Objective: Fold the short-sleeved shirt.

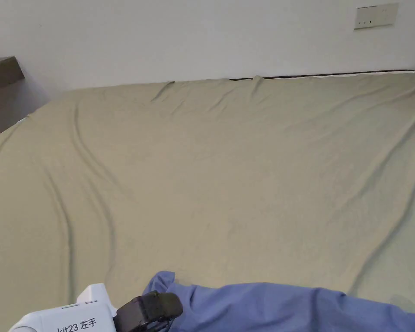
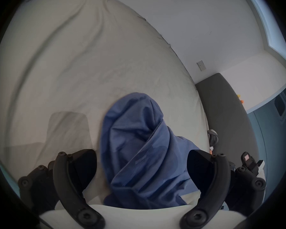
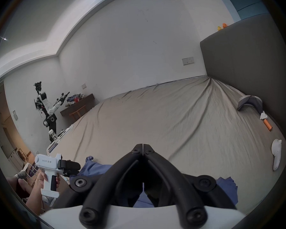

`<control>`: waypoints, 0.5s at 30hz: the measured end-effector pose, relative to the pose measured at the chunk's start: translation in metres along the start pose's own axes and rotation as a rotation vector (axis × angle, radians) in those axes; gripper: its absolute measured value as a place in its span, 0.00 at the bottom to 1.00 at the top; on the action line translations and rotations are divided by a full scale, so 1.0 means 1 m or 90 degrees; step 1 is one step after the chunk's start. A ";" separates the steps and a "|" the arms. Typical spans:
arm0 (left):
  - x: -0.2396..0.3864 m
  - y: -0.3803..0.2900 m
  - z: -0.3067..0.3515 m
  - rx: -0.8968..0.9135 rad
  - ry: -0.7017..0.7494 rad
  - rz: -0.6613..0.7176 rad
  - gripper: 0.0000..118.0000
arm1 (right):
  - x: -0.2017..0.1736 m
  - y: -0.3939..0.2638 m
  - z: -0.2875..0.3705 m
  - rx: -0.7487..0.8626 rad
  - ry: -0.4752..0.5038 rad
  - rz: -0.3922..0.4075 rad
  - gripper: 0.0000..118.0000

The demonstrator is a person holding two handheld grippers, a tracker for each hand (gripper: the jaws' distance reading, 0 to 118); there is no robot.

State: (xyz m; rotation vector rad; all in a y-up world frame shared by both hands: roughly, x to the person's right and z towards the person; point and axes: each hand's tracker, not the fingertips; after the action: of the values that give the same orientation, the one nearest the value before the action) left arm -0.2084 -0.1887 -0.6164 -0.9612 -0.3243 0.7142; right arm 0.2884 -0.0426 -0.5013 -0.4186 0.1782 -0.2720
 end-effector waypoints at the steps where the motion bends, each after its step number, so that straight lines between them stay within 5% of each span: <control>1: 0.004 0.000 -0.002 0.015 -0.011 -0.025 0.93 | 0.001 0.000 -0.003 -0.004 0.000 -0.005 0.00; 8: 0.023 0.016 -0.027 -0.035 -0.015 -0.096 0.89 | 0.007 -0.006 -0.005 -0.008 0.007 -0.040 0.00; 9: 0.024 0.018 -0.027 -0.035 -0.014 -0.087 0.76 | 0.006 -0.006 -0.004 -0.009 0.004 -0.042 0.00; 10: 0.027 0.021 -0.026 -0.035 -0.006 -0.075 0.49 | 0.007 -0.006 -0.002 -0.011 0.000 -0.044 0.00; 11: 0.029 0.022 -0.028 -0.034 -0.001 -0.065 0.08 | 0.009 -0.007 -0.001 -0.012 0.000 -0.045 0.00; 15: 0.067 0.010 -0.018 -0.012 0.010 -0.118 0.09 | 0.020 -0.009 0.009 -0.004 -0.009 -0.060 0.00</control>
State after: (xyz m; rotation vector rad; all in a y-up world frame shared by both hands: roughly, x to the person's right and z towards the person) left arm -0.1538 -0.1508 -0.6381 -0.9406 -0.4007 0.5350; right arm 0.3074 -0.0527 -0.4913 -0.4354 0.1451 -0.3605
